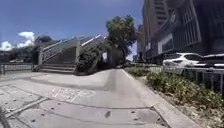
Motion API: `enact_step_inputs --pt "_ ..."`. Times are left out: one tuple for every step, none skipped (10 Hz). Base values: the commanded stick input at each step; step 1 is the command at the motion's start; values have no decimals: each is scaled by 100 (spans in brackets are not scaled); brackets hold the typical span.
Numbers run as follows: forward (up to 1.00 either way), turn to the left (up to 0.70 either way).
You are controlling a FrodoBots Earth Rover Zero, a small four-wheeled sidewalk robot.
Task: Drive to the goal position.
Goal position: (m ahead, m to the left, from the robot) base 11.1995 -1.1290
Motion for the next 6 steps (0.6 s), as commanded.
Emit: enact_step_inputs --pt "70 0" --pt "70 0" --pt "70 0" --pt "70 0" --pt "70 0" --pt "70 0"
